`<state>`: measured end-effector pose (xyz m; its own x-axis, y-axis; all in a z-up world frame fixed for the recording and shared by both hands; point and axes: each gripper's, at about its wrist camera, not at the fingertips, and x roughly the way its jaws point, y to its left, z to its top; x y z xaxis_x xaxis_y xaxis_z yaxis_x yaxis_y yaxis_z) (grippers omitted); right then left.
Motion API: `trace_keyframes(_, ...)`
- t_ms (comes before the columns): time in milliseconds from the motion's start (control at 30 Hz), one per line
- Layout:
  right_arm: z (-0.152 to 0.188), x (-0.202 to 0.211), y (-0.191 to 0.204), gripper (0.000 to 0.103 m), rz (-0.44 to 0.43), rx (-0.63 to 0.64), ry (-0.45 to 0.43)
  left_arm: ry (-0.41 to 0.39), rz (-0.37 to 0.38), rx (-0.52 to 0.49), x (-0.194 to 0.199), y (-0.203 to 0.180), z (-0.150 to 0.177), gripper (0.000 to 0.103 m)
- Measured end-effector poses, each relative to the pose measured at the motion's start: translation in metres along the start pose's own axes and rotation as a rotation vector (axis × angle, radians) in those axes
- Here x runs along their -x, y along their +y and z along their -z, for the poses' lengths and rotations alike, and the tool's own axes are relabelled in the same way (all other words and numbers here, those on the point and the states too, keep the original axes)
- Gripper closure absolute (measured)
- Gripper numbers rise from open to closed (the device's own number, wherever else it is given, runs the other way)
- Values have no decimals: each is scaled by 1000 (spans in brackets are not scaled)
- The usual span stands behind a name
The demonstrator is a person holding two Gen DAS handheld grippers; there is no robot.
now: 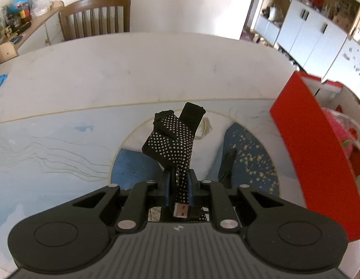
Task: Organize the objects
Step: 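Lift and carry the glove with the left gripper to the box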
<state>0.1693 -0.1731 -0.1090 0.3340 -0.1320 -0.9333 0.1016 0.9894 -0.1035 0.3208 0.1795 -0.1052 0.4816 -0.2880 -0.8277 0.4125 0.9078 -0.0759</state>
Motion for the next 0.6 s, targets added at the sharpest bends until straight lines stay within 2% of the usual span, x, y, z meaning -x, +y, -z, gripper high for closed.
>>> trace_keyframes(333,0,1,1,95,-3,2,-6,-119,62,-45,49,-22,-8,90)
trace_keyframes(600,2,3,0,95,-8,0,-13,-168,136,-88,67,-47,-20,90)
